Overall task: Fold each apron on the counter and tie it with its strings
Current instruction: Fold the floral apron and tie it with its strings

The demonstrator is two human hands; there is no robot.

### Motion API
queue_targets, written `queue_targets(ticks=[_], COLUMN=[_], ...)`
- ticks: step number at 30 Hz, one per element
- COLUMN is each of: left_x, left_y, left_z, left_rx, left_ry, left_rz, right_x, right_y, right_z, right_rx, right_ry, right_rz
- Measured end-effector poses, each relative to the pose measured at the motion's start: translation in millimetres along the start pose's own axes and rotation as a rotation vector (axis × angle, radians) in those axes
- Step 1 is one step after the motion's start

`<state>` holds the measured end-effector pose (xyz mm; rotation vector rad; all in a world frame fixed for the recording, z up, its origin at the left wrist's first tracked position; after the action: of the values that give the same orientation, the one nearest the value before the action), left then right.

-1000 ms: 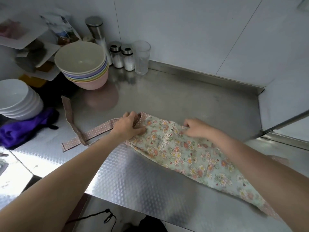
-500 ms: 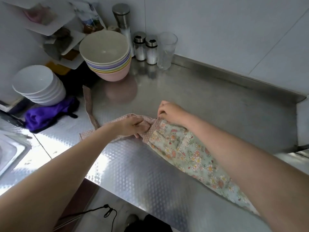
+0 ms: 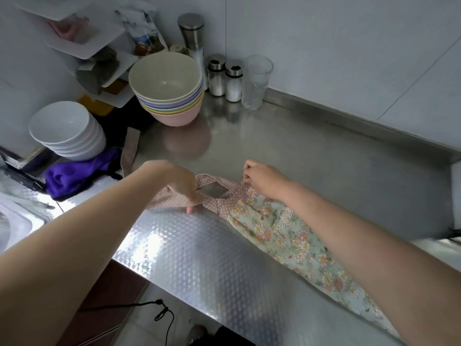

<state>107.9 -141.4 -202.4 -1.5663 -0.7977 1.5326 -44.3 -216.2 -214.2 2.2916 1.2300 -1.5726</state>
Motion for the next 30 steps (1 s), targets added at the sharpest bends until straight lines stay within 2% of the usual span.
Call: queue_targets(ticks=[2,4,7,9,11,12,15,16,17,18,21,24,26,30], left_x=[-17,-30,-17,-13,-14,-18,-17,-10,-2,5,10,-4,-11,-8], left_y=[5,7,16,17,14,9,-10,-14,-12,-3,20,14,11,20], left_z=[11,27,49,60,63,66,73,76,77,76,62,41,35,59], left_rx=[-0.005,0.073,0.161,0.163,0.179,0.207,0.361,0.396,0.408,0.426,0.27,0.209,0.161,0.17], left_ry=[0.106,0.064,0.06,0.257,0.383,0.412,0.522,0.5,0.476,0.407,0.227,0.098,0.182,0.276], left_rz=[0.161,0.359,0.342,0.376,0.487,0.598,1.075,1.121,1.119,1.045,0.669,0.627,0.611,0.466], right_x=[-5,-7,-2,3,2,-1,-4,-2,0,3,9,8,6,7], right_y=[-3,-7,-11,-10,-9,-8,-11,-12,-12,-12,-11,-11,-12,-17], right_z=[-6,-13,-22,-25,-23,-20,-14,-13,-13,-13,-15,-19,-19,-20], right_rx=[-0.047,-0.065,-0.065,-0.08,-0.068,-0.059,-0.039,-0.037,-0.032,-0.028,-0.012,-0.014,-0.005,0.006], right_ry=[-0.012,0.024,-0.019,-0.005,0.062,0.093,0.174,0.195,0.203,0.198,0.164,0.115,0.112,0.131], right_rz=[-0.031,-0.087,-0.17,-0.175,-0.158,-0.142,-0.134,-0.14,-0.142,-0.138,-0.113,-0.104,-0.106,-0.114])
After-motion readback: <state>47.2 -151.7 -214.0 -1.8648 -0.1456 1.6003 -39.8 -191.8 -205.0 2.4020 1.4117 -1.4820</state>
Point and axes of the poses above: each hand's wrist, its own y-axis towards the middle knuckle, its own x-axis out of the palm, z = x × y, the point moved 7 cm from there along y, towards the middle knuckle, and after that the axes turned 5 degrees about y, right-handed, at the moved point
